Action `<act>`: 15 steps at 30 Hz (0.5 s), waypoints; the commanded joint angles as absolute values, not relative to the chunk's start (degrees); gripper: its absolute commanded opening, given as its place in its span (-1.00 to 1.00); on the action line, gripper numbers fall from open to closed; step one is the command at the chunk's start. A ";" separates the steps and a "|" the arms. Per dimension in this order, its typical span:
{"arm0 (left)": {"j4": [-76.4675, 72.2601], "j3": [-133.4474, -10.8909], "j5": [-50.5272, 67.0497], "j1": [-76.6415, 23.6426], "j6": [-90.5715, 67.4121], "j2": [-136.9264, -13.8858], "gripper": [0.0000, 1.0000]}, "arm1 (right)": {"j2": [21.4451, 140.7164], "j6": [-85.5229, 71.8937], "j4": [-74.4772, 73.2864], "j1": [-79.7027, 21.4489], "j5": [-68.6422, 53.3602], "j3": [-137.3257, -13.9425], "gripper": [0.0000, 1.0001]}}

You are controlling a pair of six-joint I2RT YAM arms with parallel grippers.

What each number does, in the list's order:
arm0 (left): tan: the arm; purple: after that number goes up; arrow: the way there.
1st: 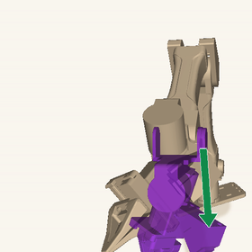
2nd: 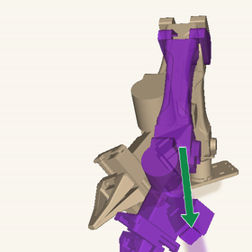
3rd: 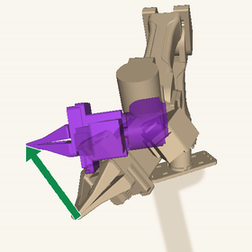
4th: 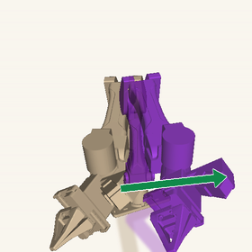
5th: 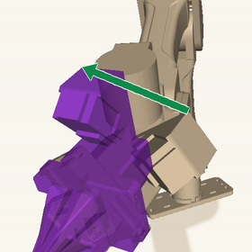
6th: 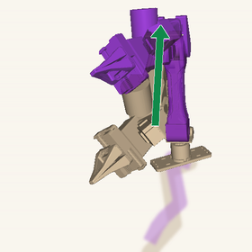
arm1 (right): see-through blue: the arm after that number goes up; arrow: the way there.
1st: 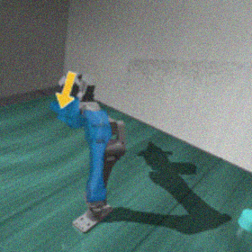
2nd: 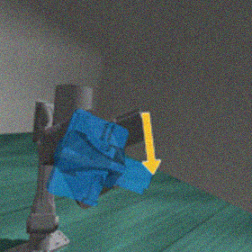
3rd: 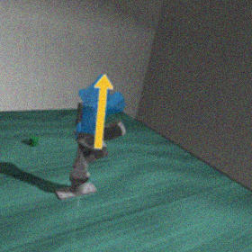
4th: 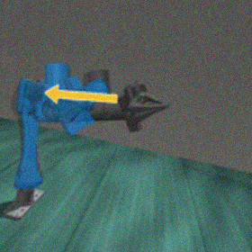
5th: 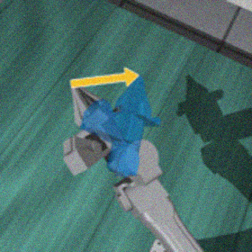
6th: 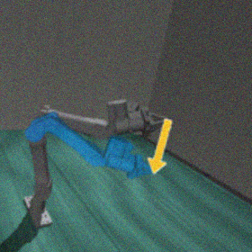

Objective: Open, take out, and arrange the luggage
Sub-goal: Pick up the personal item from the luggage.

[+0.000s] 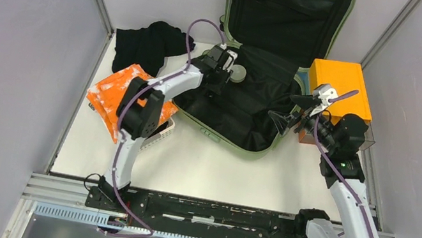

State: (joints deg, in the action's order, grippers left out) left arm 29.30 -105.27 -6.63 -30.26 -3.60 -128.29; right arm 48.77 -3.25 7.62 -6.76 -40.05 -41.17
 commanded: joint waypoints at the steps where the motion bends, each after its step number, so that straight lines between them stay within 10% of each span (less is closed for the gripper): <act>1: 19.42 -98.13 6.41 -30.53 -4.47 -110.87 -0.96 | 47.58 -2.98 8.85 -7.18 -38.43 -40.53 0.94; 15: -23.49 -59.70 31.57 -35.19 -26.14 -79.34 -0.96 | 48.39 -35.33 31.52 -7.15 -45.04 -33.17 0.94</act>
State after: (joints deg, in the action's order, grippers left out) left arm -6.17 -64.93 26.24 -32.64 -16.86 -86.15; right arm 48.12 -18.15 16.25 -6.76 -40.53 -35.68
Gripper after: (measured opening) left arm 0.483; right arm 0.971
